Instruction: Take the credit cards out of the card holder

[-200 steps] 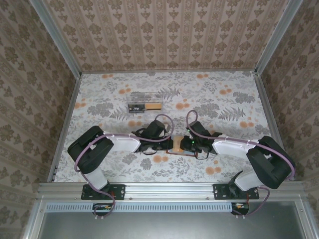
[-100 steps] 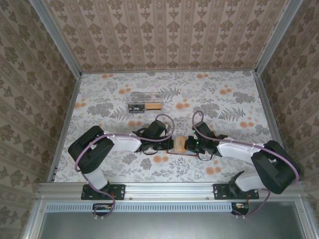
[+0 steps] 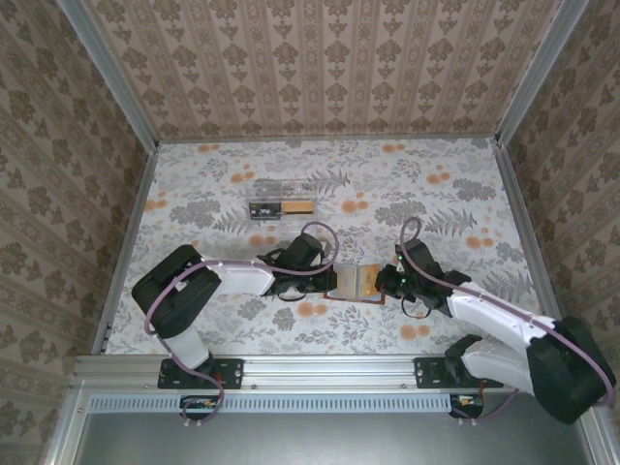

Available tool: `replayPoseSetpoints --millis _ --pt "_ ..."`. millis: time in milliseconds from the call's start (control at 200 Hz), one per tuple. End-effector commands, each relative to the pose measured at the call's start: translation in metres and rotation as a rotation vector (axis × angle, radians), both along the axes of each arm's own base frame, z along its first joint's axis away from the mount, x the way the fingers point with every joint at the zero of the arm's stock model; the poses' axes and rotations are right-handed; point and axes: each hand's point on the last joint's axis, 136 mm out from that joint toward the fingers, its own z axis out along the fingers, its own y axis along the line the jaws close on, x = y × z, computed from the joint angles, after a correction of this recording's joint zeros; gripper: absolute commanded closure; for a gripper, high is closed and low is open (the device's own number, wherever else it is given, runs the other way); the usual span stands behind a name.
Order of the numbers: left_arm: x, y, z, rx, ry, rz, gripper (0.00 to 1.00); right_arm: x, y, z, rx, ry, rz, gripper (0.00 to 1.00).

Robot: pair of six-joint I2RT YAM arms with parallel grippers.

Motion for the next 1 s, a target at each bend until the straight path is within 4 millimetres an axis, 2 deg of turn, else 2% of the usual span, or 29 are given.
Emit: replayPoseSetpoints --millis 0,145,255,305,340,445,525,565,635,850,995 --pt "-0.001 0.008 0.002 0.048 0.005 0.01 1.0 -0.014 -0.012 -0.002 -0.05 0.014 0.021 1.0" --pt "0.001 0.004 0.021 0.024 -0.034 -0.002 1.0 -0.015 -0.009 0.011 -0.026 -0.026 0.046 1.0" --pt "0.003 0.004 0.039 0.001 -0.07 -0.002 0.88 -0.014 -0.003 0.021 -0.006 -0.059 0.088 1.0" --pt "0.004 0.006 0.048 -0.007 -0.091 0.003 0.78 -0.014 0.0 0.026 -0.002 -0.074 0.109 1.0" --pt "0.005 0.008 0.055 -0.009 -0.109 0.007 0.66 -0.013 0.001 0.03 -0.002 -0.085 0.12 1.0" --pt "0.008 0.019 0.077 -0.012 -0.168 0.033 0.48 -0.01 0.007 0.049 -0.02 -0.137 0.176 1.0" --pt "0.01 0.034 0.095 -0.005 -0.214 0.066 0.24 -0.007 0.015 0.066 -0.039 -0.183 0.233 1.0" --pt "0.011 0.042 0.101 0.004 -0.236 0.084 0.18 -0.005 0.019 0.074 -0.054 -0.205 0.263 1.0" --pt "0.013 0.062 0.115 0.018 -0.28 0.127 0.02 -0.001 0.027 0.087 -0.098 -0.244 0.326 1.0" --pt "0.006 0.13 0.156 0.014 -0.391 0.254 0.0 0.024 0.069 0.12 -0.232 -0.363 0.556 1.0" --pt "-0.007 0.175 0.175 0.003 -0.456 0.33 0.0 0.05 0.101 0.13 -0.376 -0.442 0.705 1.0"
